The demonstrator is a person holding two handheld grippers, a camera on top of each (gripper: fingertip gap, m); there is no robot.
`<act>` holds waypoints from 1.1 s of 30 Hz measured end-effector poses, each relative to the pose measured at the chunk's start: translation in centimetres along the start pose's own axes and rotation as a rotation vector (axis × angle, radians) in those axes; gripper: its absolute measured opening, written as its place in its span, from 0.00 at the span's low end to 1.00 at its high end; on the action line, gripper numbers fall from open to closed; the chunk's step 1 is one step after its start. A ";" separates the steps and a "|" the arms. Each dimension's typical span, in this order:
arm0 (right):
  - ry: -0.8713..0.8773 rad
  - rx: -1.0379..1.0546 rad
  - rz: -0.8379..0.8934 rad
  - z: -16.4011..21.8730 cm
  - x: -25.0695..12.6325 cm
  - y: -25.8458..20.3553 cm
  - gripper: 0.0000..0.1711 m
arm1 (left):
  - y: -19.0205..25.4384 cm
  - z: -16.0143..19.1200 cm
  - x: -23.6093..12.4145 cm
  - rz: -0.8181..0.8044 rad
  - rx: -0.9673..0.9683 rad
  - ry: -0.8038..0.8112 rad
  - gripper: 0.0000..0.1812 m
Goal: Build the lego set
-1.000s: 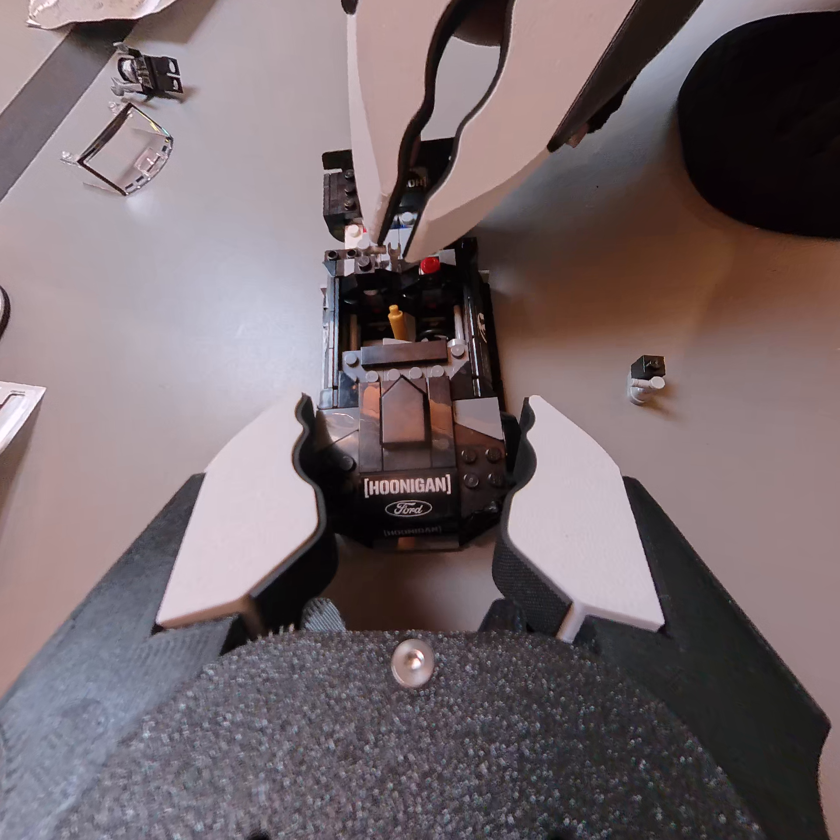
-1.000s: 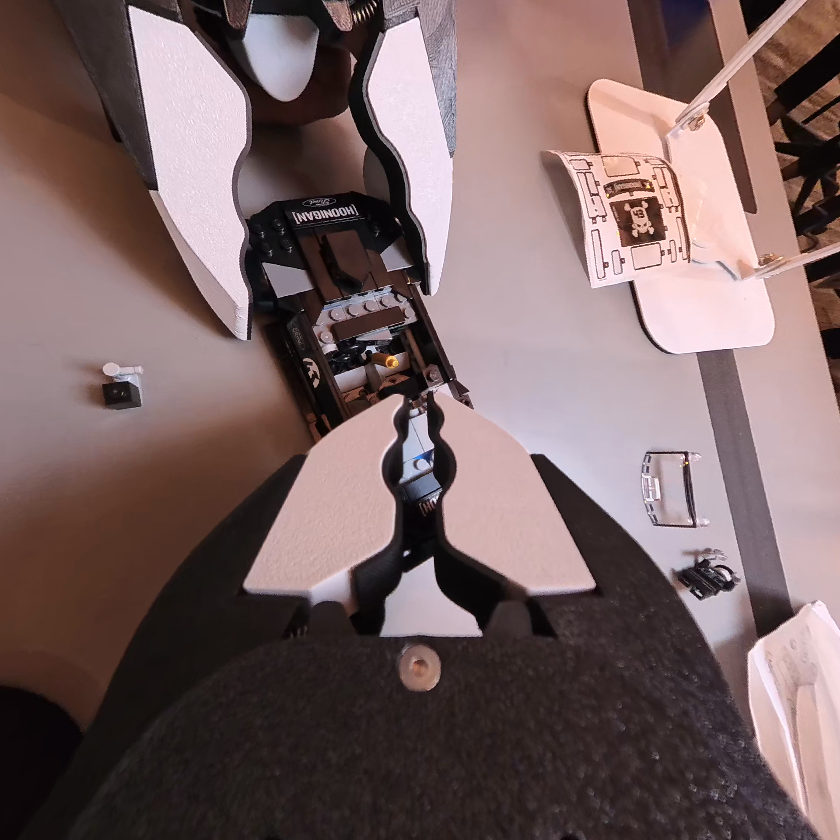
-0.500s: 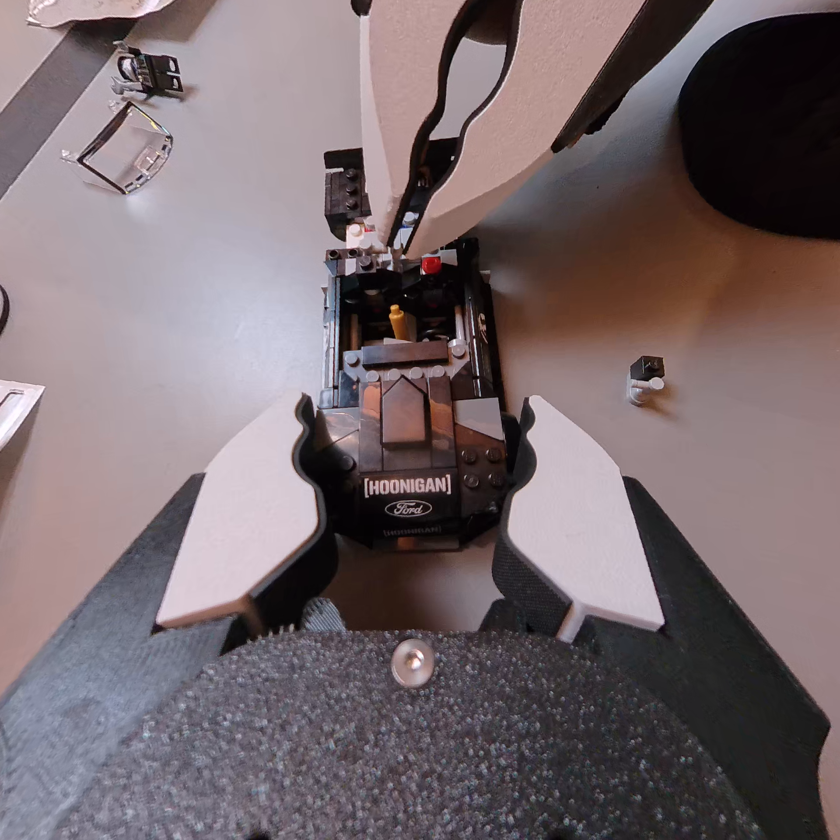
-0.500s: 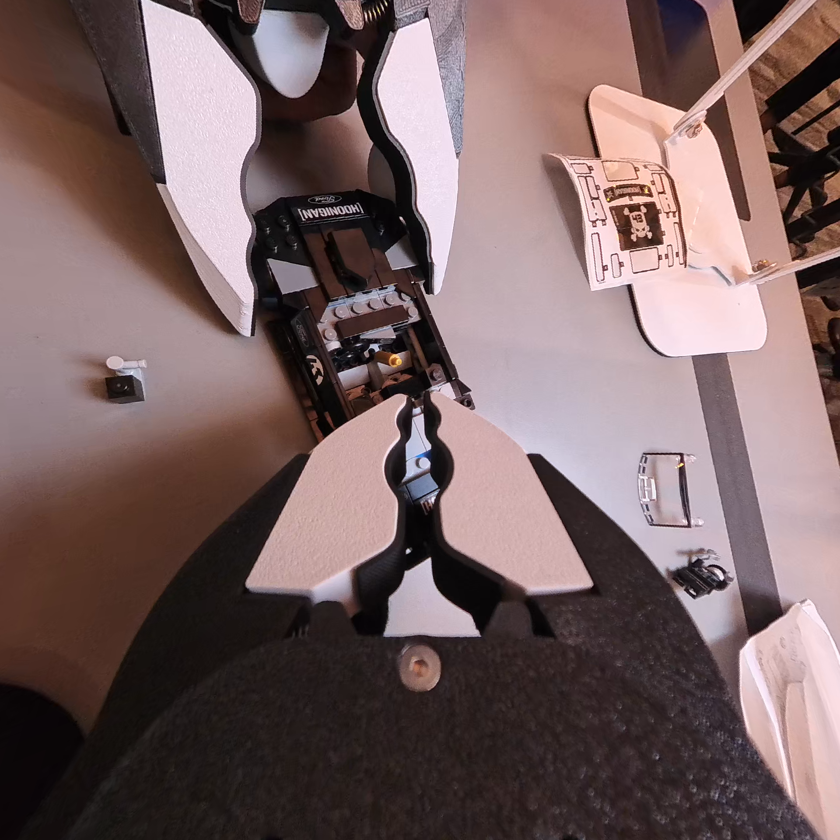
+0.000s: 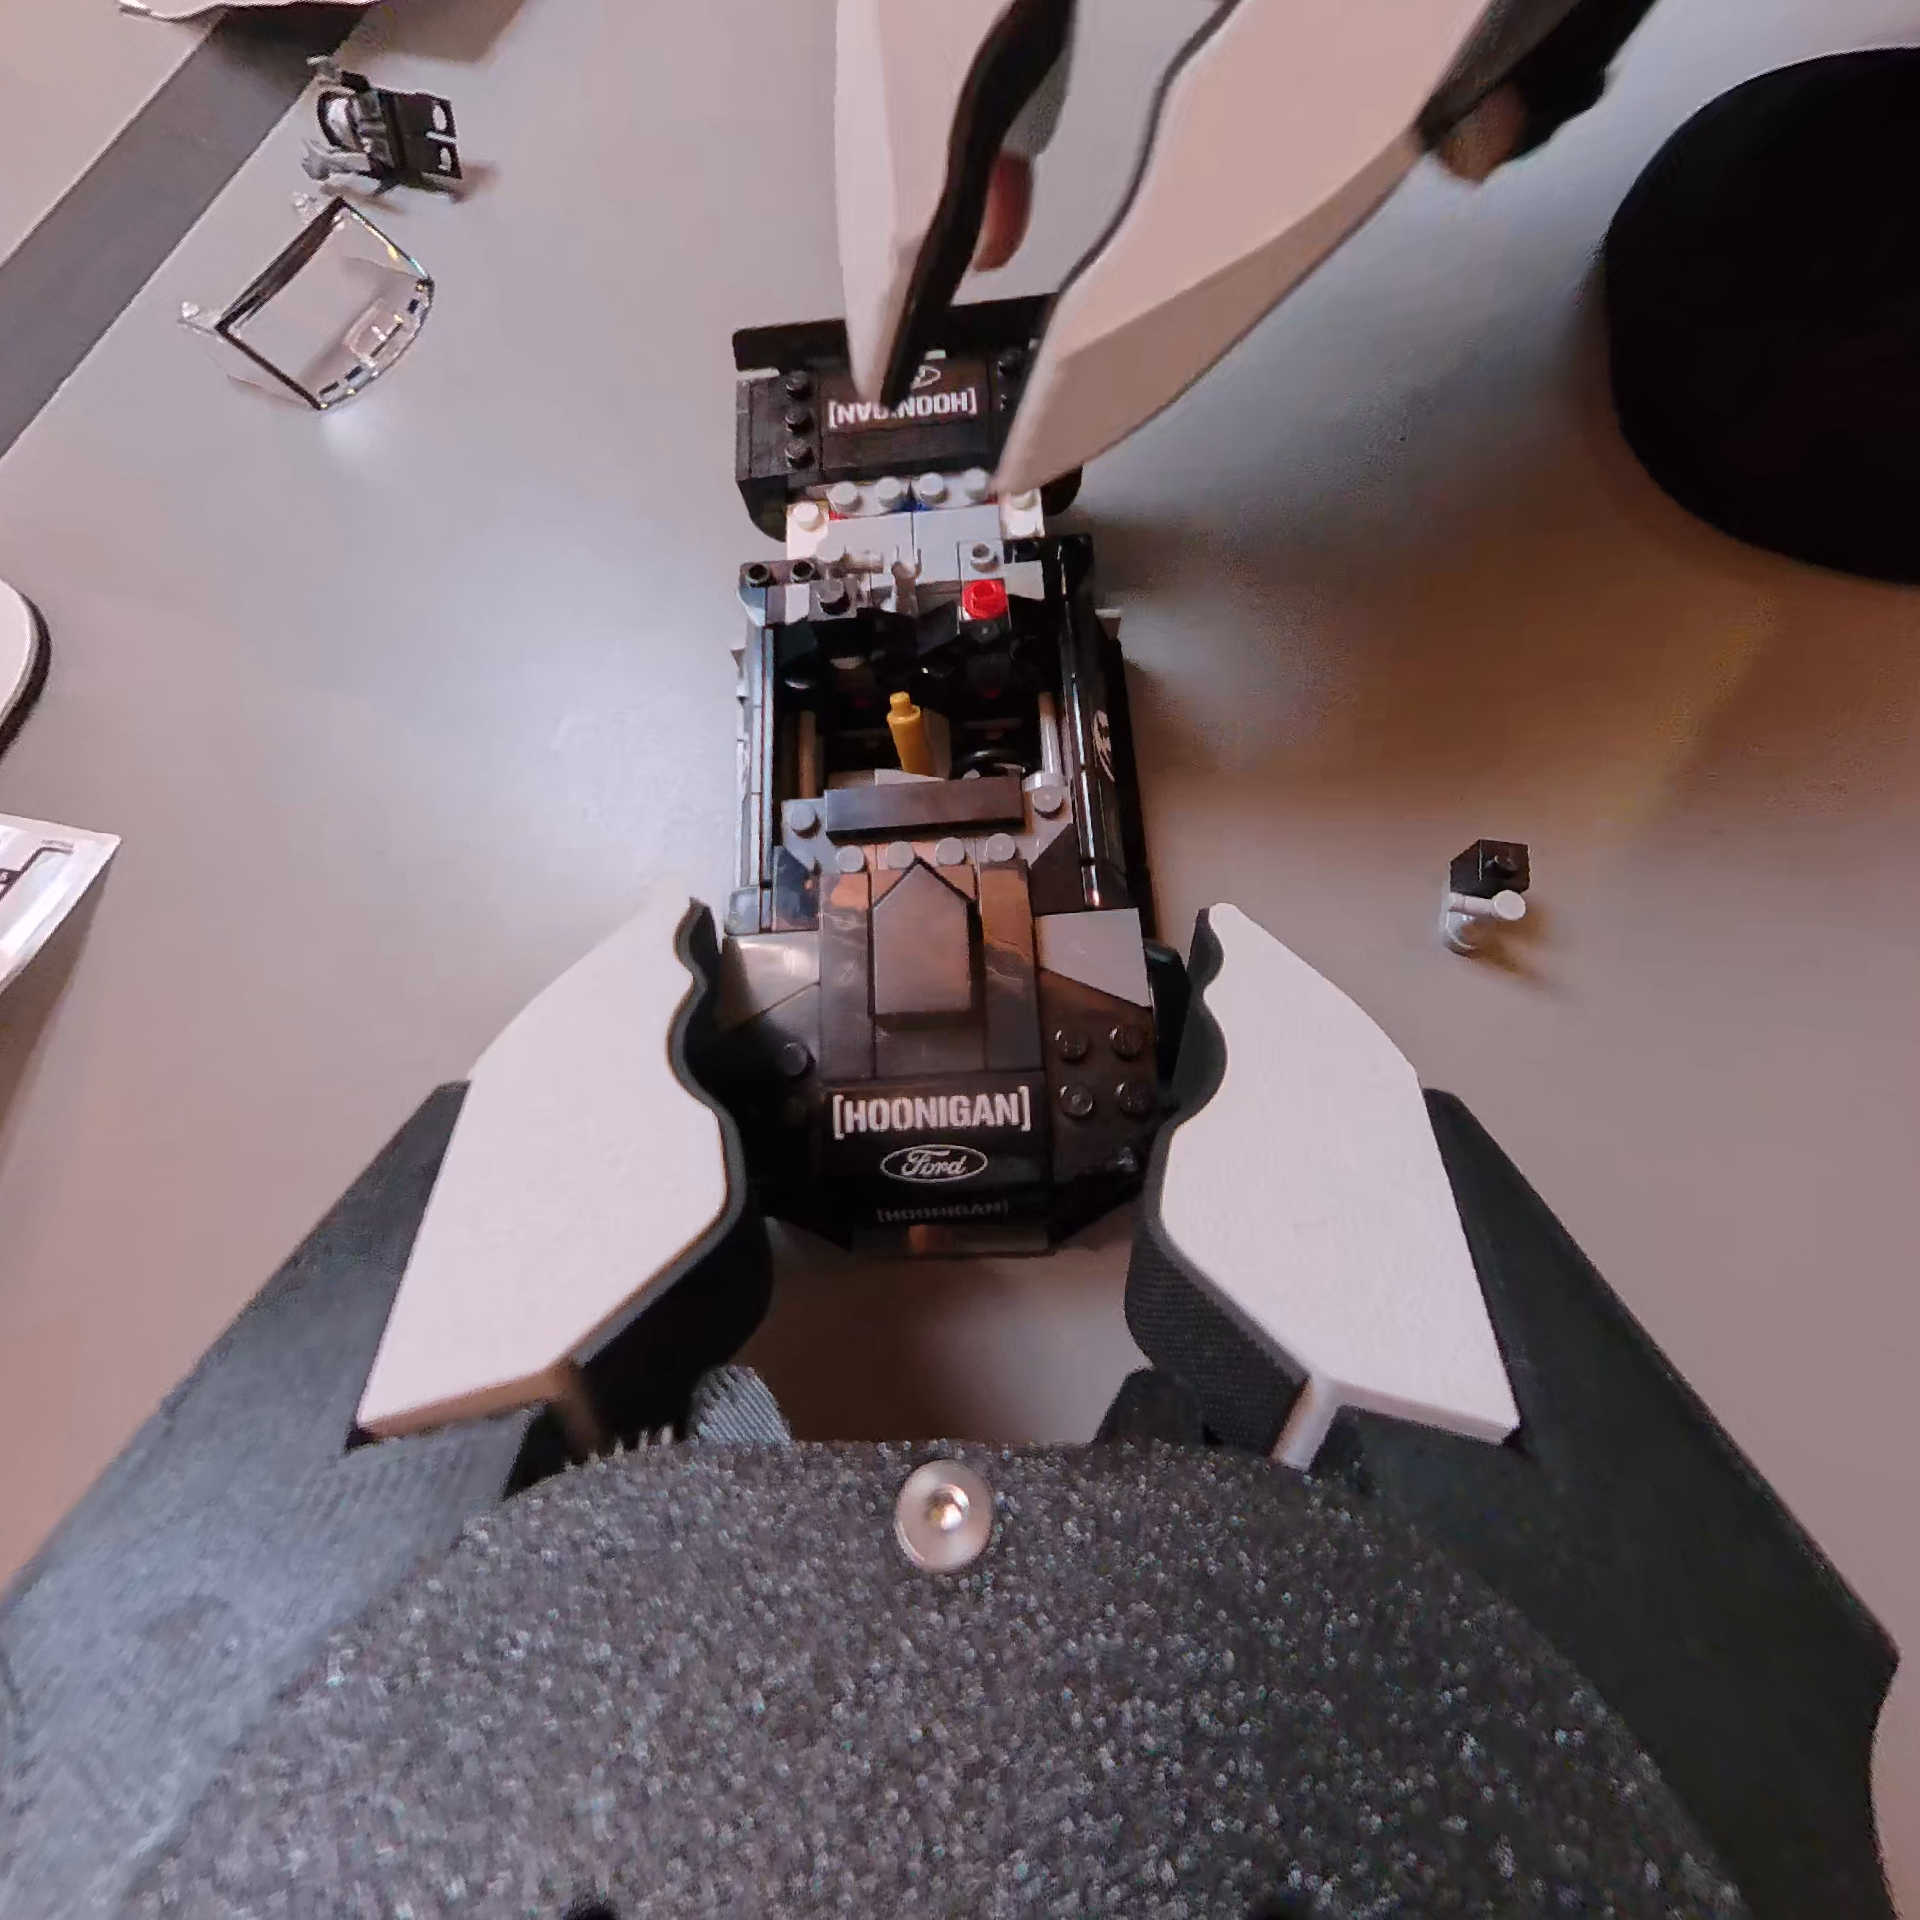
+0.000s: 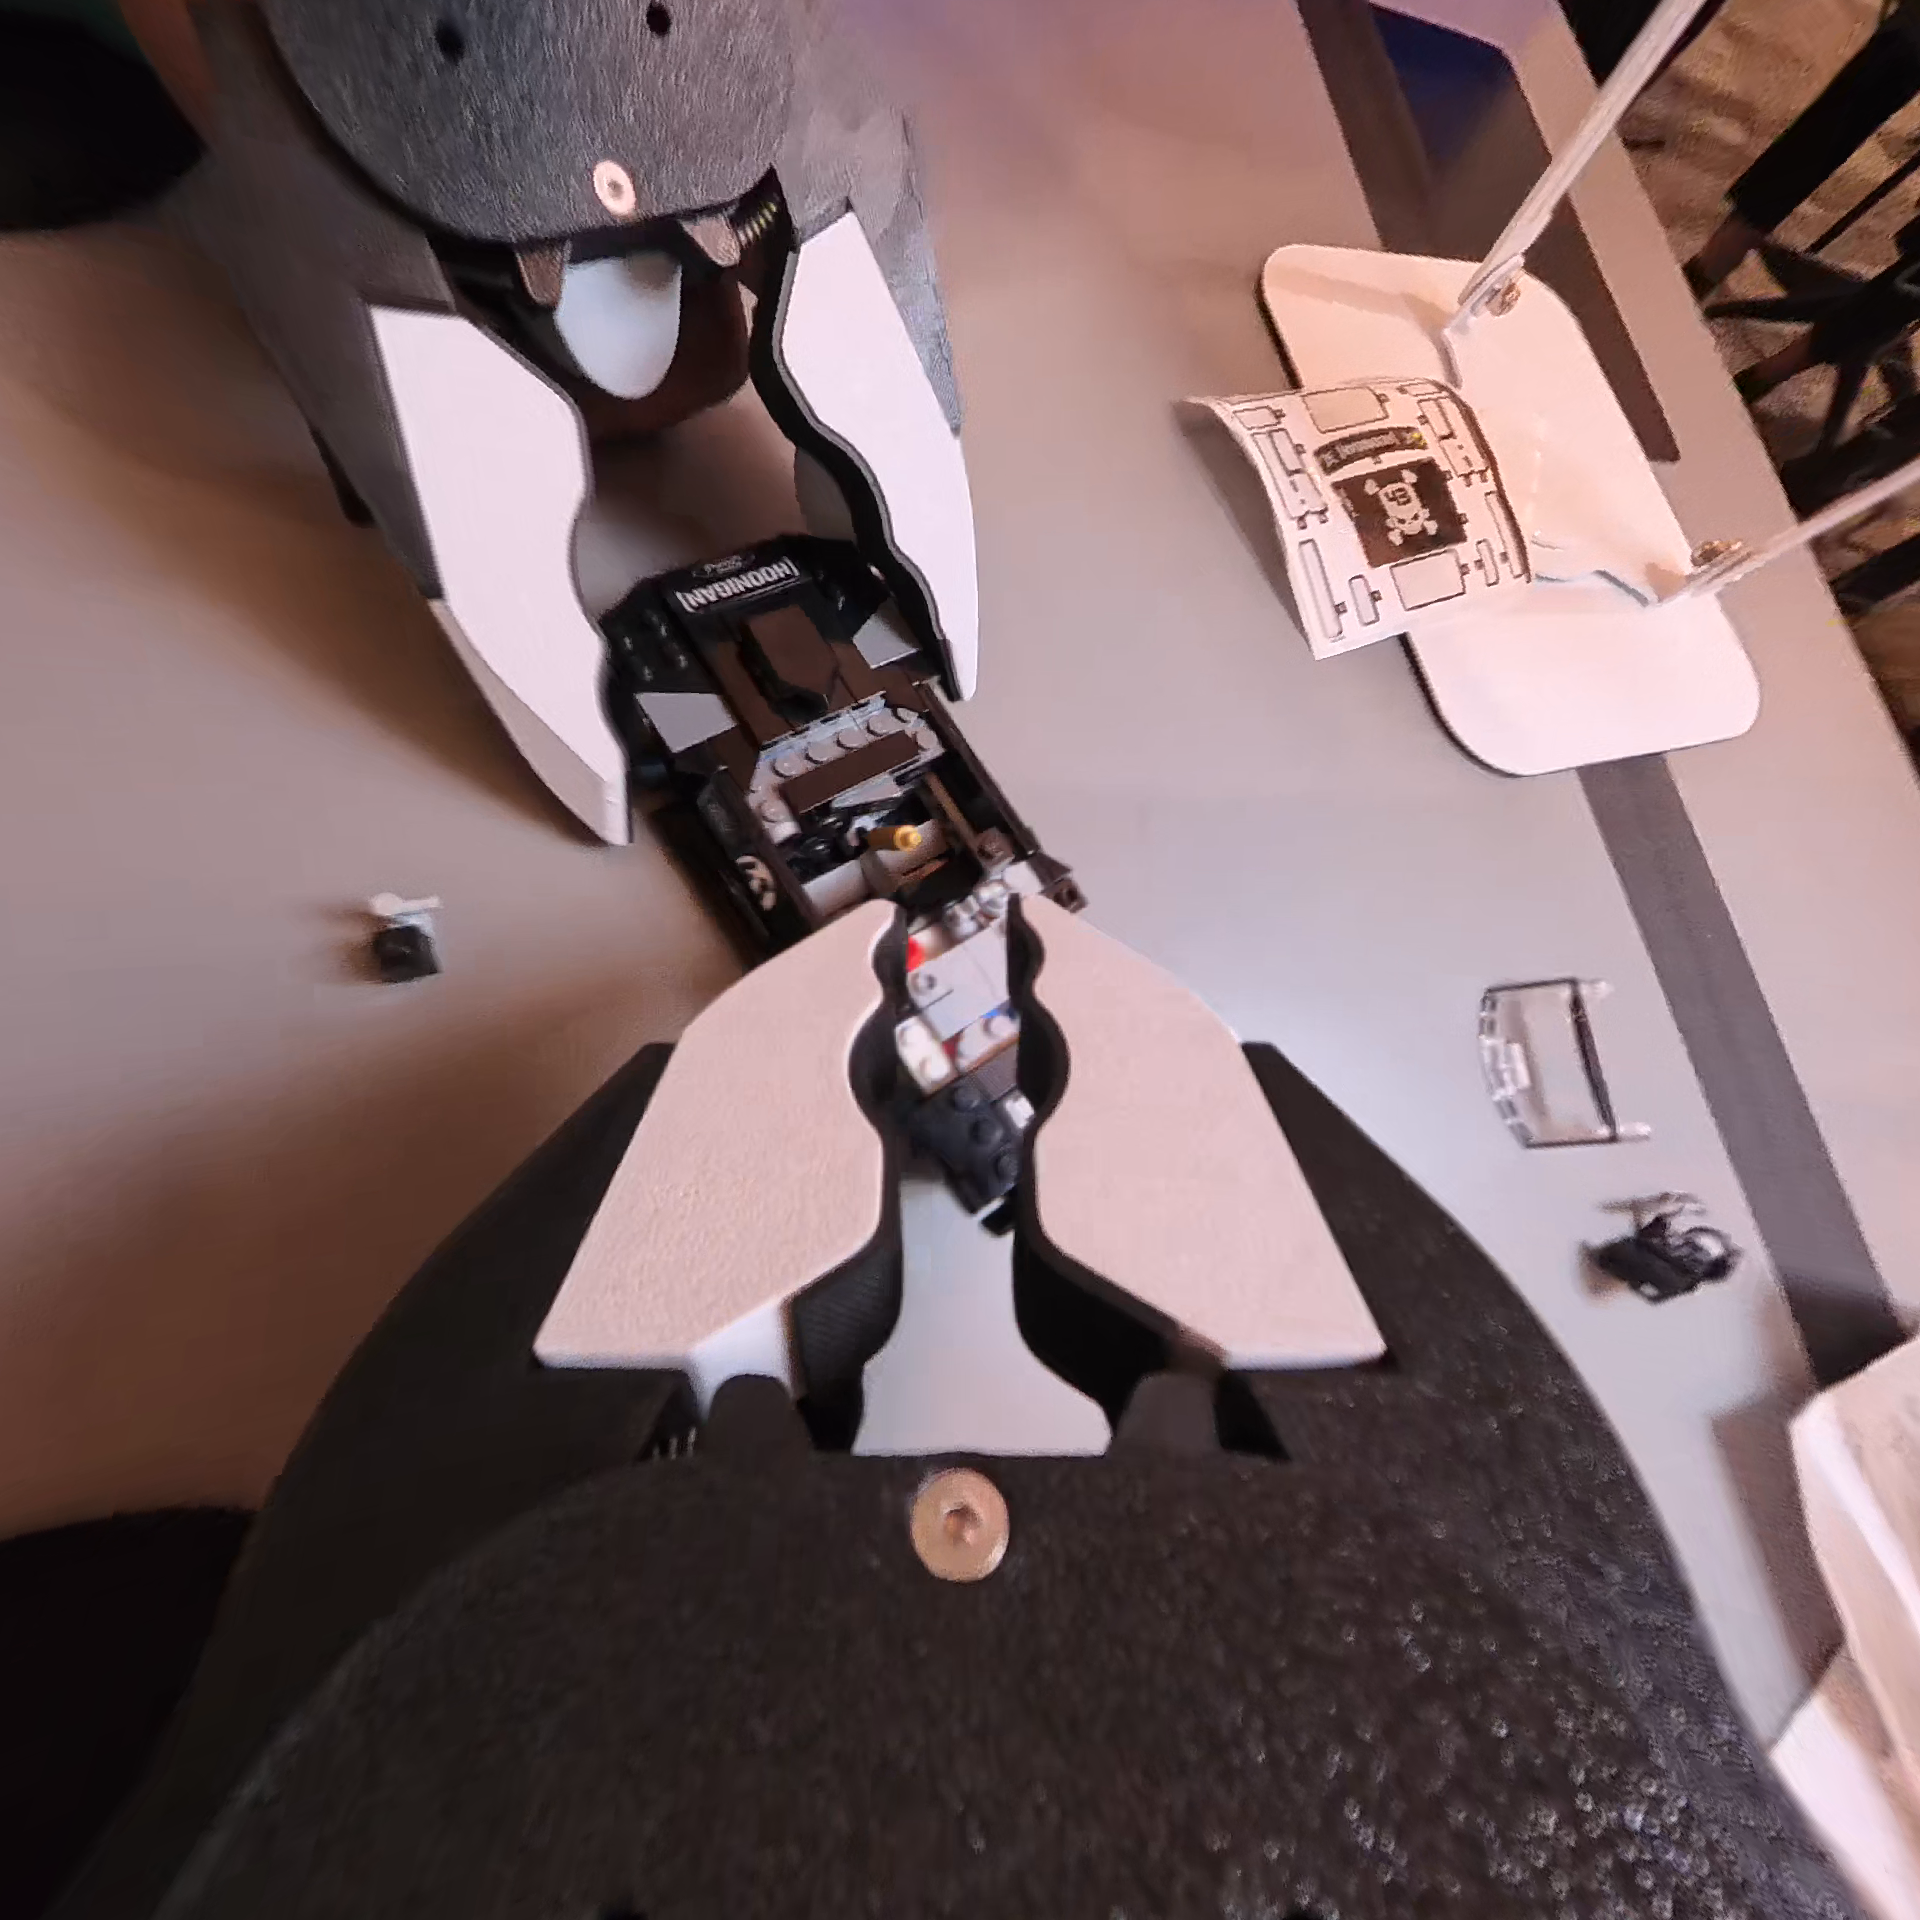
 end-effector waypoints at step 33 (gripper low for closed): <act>-0.262 -0.153 -0.356 2.0 0.1 -10.0 0.12 | 2.2 0.7 -2.6 0.002 -0.018 -0.021 0.49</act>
Point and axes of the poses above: each gripper's, where its closed fingertips meet, x out along the fingers, z out of its underside, y = z × x across the jaws, the point moved 3 cm from there along -x, back along the fingers, and after that the axes turned 8 degrees about y, right-handed, at the moved point
